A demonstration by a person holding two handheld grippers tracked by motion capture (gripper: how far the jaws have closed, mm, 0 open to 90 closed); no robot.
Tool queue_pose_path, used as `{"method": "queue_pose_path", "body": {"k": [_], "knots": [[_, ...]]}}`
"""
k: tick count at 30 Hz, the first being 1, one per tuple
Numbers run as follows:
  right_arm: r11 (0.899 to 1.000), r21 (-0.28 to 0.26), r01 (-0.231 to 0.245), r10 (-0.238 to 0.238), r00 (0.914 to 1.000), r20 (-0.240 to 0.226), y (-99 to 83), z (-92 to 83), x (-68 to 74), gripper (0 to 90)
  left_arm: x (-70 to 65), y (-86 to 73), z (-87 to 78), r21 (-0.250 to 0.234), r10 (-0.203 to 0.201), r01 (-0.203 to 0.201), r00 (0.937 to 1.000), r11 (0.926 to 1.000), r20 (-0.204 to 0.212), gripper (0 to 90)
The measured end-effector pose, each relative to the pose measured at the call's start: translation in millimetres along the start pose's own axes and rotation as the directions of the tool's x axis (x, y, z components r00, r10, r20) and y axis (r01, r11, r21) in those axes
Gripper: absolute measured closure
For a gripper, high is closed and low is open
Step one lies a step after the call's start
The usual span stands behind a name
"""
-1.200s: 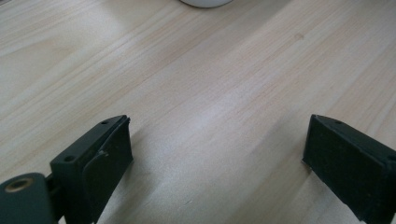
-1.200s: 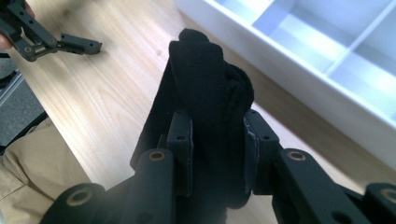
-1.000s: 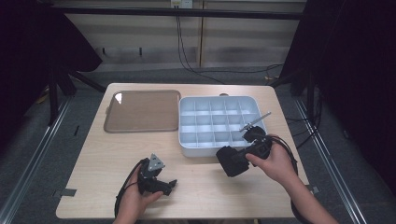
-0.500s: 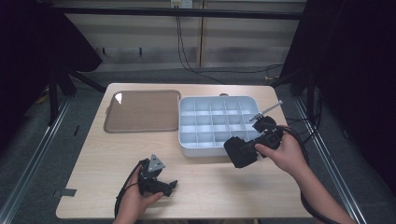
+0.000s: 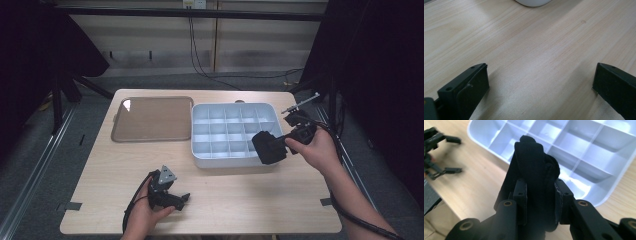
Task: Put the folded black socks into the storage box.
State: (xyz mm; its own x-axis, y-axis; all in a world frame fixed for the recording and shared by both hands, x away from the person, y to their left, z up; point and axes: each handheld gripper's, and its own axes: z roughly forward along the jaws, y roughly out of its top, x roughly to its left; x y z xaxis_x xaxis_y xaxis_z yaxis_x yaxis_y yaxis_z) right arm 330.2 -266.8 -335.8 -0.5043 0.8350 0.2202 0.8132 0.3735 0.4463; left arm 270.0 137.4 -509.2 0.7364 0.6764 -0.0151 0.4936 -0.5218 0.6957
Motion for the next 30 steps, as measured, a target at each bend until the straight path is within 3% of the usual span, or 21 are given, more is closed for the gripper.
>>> {"method": "queue_pose_path", "body": {"k": [7, 14, 23, 30], "knots": [[0.999, -0.02, -0.041, 0.042, 0.998, 0.047, 3.6, 0.3, -19.5, 68.2, 0.0, 0.0, 0.0, 0.0, 0.001, -0.001, 1.0, 1.0, 0.0, 0.0], [0.996, 0.006, -0.092, 0.091, 0.9901, 0.108, -1.1, 18.2, -41.1, 68.2, 0.2, 0.0, -0.1, 0.002, 0.004, -0.004, 1.0, 1.0, 0.0, 0.0], [0.992, 0.012, -0.129, 0.126, 0.9827, 0.135, 1.3, 36.7, -51.7, 68.1, 0.2, 0.0, -0.1, 0.002, 0.004, -0.004, 1.0, 1.0, 0.0, 0.0], [0.991, 0.04, -0.126, 0.118, 0.9784, 0.17, 2.3, 48.8, -54.2, 68.0, 0.2, 0.0, -0.1, 0.002, 0.004, -0.004, 1.0, 1.0, 0.0, 0.0]]}}
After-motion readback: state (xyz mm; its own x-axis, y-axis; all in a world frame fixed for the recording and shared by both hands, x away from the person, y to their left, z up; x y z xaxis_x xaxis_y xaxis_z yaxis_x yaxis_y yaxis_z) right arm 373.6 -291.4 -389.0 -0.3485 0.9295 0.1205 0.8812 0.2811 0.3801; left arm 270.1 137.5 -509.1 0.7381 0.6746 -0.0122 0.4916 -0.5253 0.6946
